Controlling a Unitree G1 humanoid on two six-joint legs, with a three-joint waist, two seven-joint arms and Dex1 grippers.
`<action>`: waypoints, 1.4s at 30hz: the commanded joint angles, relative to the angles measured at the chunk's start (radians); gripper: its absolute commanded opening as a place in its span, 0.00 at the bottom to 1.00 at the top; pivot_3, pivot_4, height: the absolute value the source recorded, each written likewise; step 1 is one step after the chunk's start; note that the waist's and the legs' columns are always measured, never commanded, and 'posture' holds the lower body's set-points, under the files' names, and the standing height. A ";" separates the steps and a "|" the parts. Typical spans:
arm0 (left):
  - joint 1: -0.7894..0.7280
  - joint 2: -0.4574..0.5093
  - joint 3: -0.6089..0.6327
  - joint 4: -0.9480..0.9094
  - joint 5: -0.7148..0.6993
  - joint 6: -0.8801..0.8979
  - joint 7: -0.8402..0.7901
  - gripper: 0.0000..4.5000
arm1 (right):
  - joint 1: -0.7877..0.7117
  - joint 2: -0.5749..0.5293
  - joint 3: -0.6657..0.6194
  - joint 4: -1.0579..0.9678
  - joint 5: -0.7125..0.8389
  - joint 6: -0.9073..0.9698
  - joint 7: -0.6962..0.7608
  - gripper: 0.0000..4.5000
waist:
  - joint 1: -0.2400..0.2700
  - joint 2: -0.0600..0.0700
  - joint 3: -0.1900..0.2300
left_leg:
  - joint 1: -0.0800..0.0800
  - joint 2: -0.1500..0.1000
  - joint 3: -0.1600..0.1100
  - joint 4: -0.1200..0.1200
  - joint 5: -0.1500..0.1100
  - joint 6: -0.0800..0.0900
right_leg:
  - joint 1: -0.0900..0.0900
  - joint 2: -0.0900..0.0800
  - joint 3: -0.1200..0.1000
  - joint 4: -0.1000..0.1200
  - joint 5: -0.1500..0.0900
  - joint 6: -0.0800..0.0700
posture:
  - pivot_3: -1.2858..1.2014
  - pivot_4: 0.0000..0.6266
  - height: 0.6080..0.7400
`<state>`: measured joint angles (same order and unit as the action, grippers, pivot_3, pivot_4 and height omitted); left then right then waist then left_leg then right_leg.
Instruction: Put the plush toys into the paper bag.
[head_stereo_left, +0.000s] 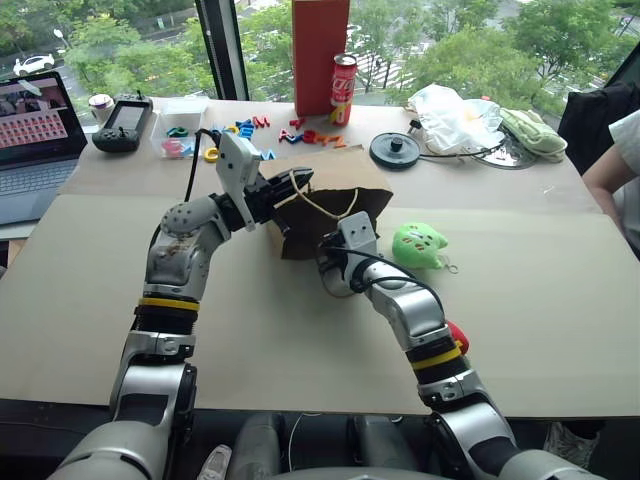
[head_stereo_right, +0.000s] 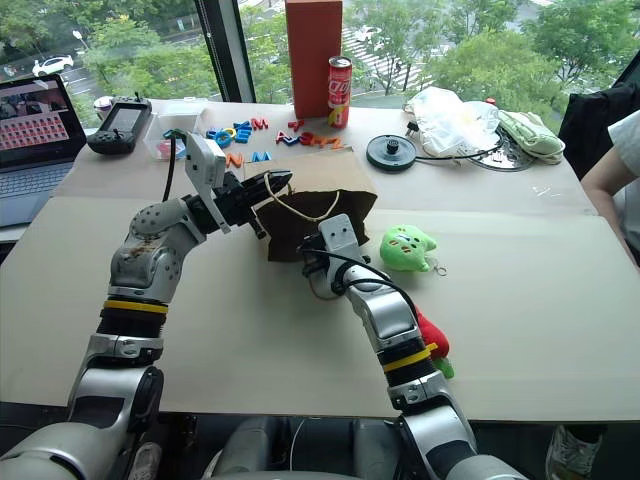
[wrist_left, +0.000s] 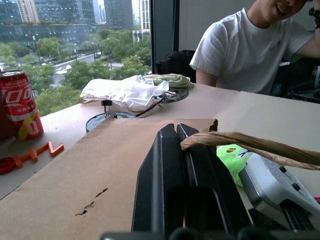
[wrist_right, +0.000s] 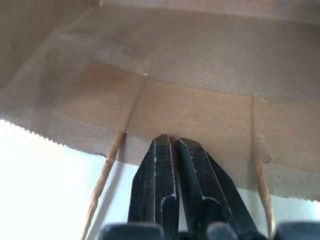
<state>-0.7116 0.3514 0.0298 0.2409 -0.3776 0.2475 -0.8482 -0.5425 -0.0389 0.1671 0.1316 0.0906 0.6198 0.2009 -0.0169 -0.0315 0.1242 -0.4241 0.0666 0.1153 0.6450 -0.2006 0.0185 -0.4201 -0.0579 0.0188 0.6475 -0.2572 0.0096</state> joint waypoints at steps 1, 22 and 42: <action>0.009 -0.007 0.009 -0.056 -0.010 -0.004 0.014 0.00 | -0.007 -0.006 -0.047 -0.154 0.035 0.029 0.010 0.08 | 0.001 0.000 0.000 | 0.000 0.000 0.000 0.000 0.000 0.000 | 0.000 0.000 0.000 0.000 0.000 0.000 | 0.52 0.24 1.00; 0.001 -0.011 0.015 -0.030 -0.012 -0.010 0.014 0.00 | 0.172 -0.236 -0.254 -0.616 -0.030 0.437 -0.136 0.91 | -0.001 0.000 0.000 | 0.000 -0.001 -0.001 -0.001 0.000 0.000 | 0.000 0.000 0.000 -0.002 0.000 0.000 | 0.52 0.24 1.00; -0.014 -0.018 0.017 -0.017 -0.008 -0.010 0.016 0.00 | 0.175 -0.088 -0.261 -0.434 0.001 0.430 -0.142 0.31 | 0.002 0.000 0.000 | 0.001 -0.001 -0.002 -0.001 0.000 0.000 | 0.001 0.000 0.001 -0.002 0.000 0.000 | 0.52 0.24 1.00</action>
<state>-0.6940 0.3336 0.0330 0.2340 -0.3776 0.2472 -0.8343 -0.3655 -0.1279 -0.0858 -0.3025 0.0835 1.0535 0.0592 -0.0148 -0.0315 0.1241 -0.4234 0.0661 0.1132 0.6439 -0.2006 0.0185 -0.4196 -0.0575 0.0200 0.6454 -0.2574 0.0096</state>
